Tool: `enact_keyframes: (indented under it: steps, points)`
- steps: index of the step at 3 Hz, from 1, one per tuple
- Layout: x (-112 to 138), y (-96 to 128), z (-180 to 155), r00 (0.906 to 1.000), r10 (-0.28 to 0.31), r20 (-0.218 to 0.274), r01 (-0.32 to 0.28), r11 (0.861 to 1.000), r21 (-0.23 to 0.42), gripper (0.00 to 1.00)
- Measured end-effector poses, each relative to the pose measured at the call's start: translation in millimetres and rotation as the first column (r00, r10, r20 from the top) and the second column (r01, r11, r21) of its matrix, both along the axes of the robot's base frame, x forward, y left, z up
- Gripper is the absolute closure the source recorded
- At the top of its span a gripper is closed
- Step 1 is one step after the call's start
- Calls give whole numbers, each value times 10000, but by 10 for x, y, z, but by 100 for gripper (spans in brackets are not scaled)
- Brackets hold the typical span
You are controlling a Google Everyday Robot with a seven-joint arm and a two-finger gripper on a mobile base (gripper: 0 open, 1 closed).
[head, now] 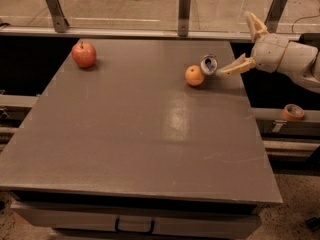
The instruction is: Move redbull can near orange
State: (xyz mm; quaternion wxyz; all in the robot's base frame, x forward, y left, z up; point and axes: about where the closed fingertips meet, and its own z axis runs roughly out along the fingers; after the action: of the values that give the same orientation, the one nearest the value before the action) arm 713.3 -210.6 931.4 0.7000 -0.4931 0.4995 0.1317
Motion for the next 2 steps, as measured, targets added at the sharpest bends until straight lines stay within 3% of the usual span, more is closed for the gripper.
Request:
enact_keyframes:
  steps: [2]
  points:
    - [-186, -116, -55, 9991, -178, -388, 165, 9993, -339, 0]
